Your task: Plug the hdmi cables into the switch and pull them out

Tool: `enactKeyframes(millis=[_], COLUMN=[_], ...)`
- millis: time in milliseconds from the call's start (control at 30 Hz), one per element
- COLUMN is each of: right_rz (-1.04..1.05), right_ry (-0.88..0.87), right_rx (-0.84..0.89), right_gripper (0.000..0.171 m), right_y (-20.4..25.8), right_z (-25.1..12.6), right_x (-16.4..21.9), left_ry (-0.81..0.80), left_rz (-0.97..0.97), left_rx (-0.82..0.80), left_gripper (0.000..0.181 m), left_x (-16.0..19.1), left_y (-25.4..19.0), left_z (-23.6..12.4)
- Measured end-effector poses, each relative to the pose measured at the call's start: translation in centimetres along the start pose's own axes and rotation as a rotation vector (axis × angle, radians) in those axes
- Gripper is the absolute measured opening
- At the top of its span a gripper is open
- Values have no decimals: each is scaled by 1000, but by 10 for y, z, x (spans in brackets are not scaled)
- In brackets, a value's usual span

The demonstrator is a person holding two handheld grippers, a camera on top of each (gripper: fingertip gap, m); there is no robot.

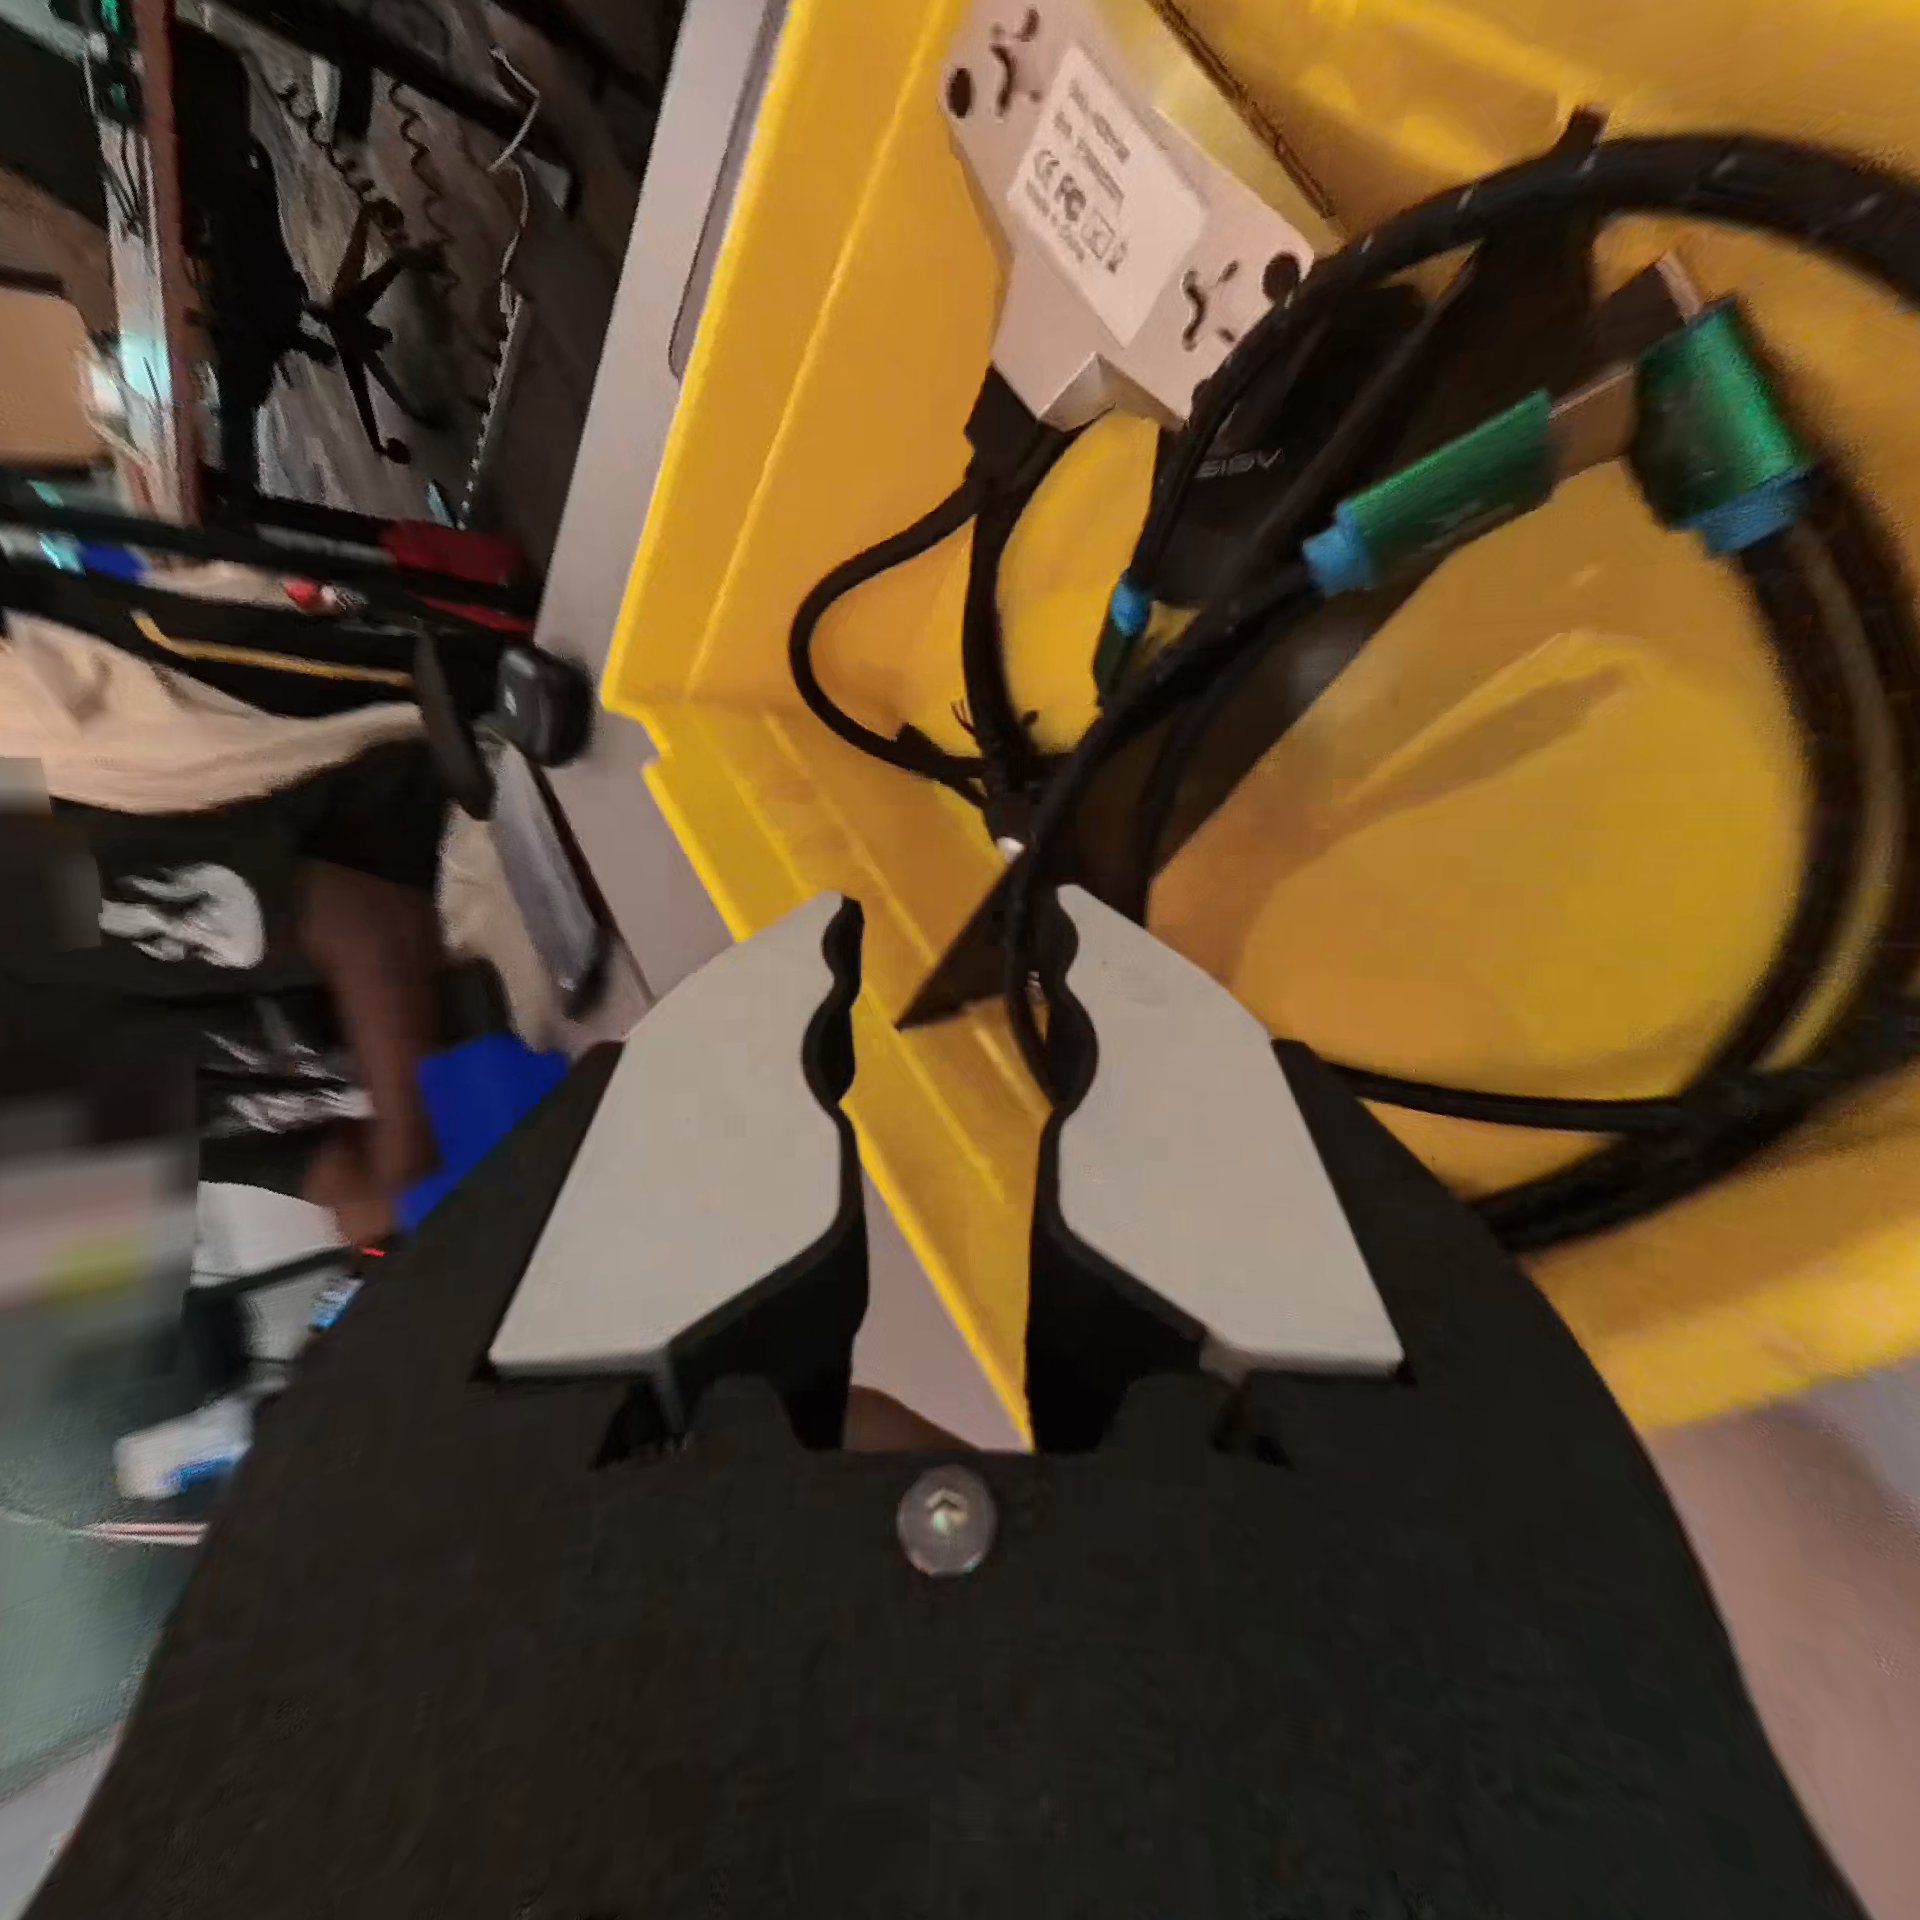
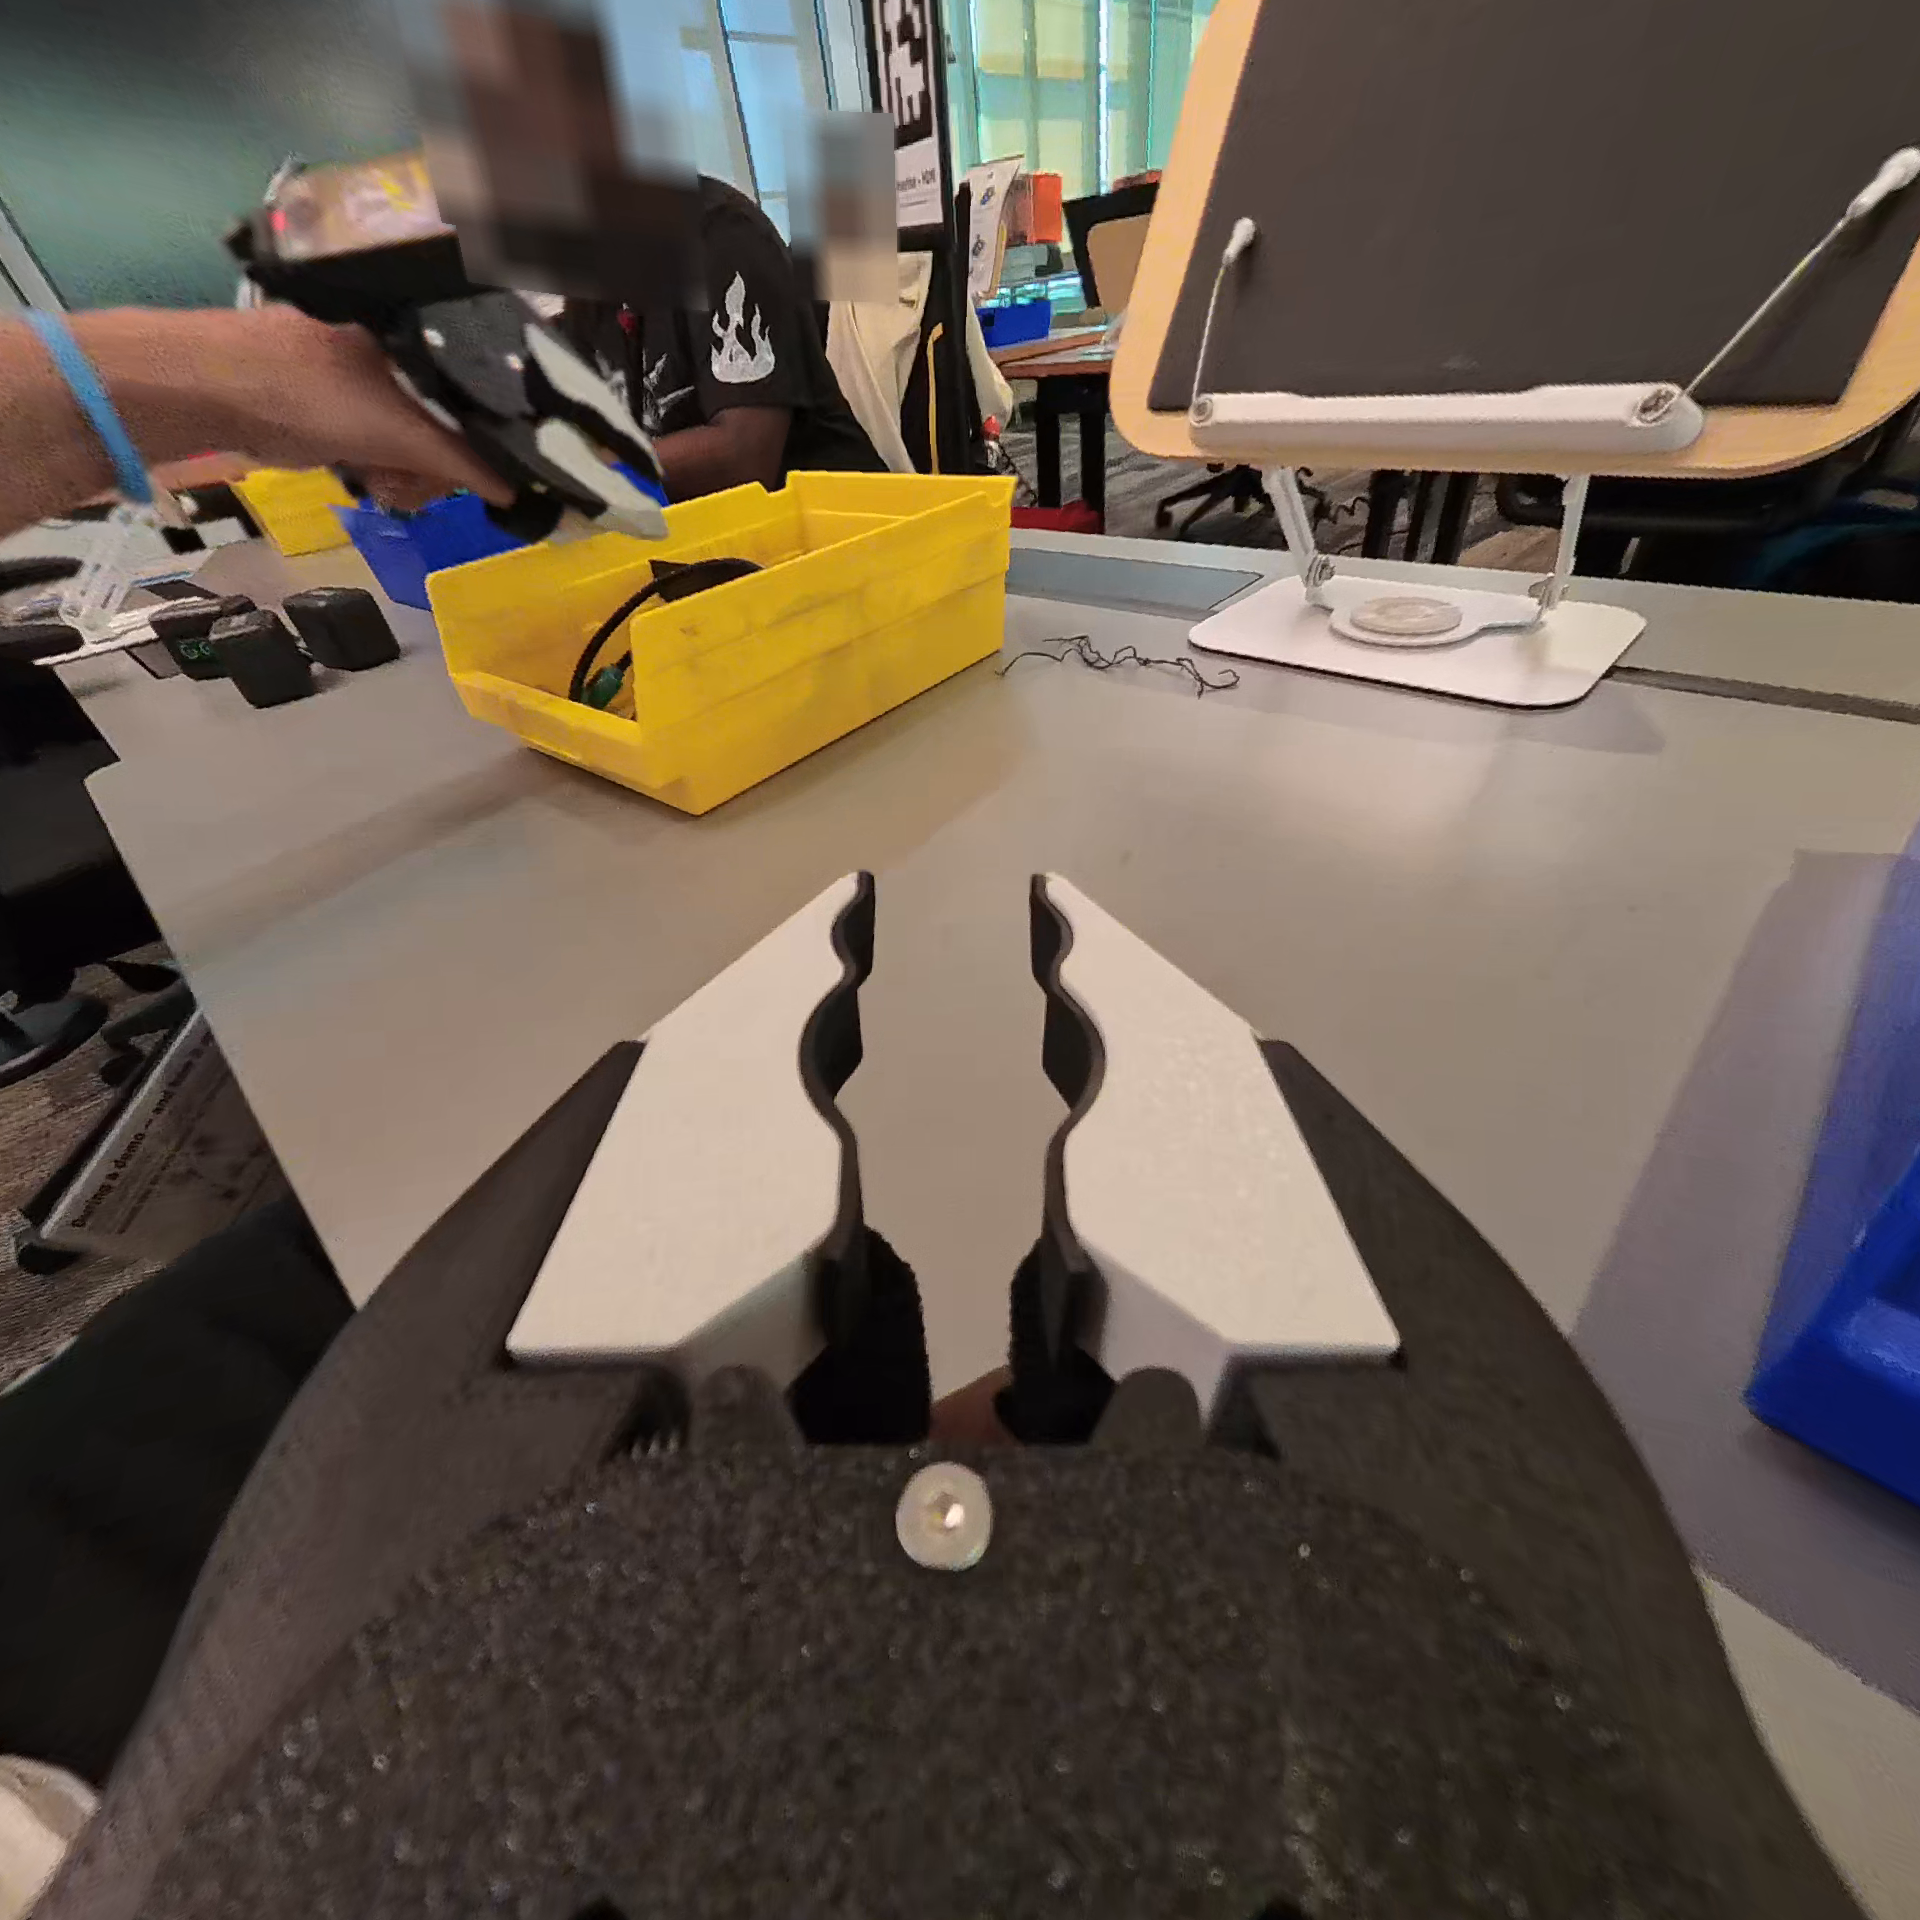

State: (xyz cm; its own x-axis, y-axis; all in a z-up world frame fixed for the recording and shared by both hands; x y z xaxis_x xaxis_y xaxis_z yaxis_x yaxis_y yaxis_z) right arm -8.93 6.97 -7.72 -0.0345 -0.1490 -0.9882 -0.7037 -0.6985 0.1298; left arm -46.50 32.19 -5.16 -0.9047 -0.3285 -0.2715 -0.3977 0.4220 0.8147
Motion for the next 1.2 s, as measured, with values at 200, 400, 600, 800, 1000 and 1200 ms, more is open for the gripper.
enactKeyframes(millis=[200, 400, 600, 800, 1000, 1200], right_rz=[35, 53, 73, 49, 60, 76], right_ry=[36, 48, 31, 31, 20, 33], right_rx=[14, 42, 76, 117, 138, 128], right_gripper=[29, 29, 29, 29, 29, 29], right_y=[-15, -21, -23, -22, -24, -26], right_z=[-4, -17, -29, -39, -45, -44], right_x=[8, 13, 12, 12, 11, 14], left_ry=[44, 7, -20, 20, -50, -140], left_rz=[401, 434, 359, 86, 220, -58], left_rx=[88, 105, 19, -259, -180, 97], left_gripper=[22, 6, 6, 6, 9, 6], left_x=[-13, -7, 4, 7, 4, -17], left_y=[-30, -22, 40, 134, 125, 98], left_z=[38, 26, -22, -81, -117, -127])
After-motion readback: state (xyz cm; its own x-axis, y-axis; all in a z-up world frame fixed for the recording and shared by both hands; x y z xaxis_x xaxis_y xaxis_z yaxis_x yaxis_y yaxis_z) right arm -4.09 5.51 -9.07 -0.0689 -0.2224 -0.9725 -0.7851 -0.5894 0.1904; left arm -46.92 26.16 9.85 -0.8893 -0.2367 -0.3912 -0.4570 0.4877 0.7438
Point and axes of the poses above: each gripper's, where its closed fingertips meet, z out along the fingers, x out of its underside, y = z × x across the jaws, the point moved 4 cm from there along -z, back along the fingers, and after that the axes turned 12 degrees about -x, right-handed, at the moved point
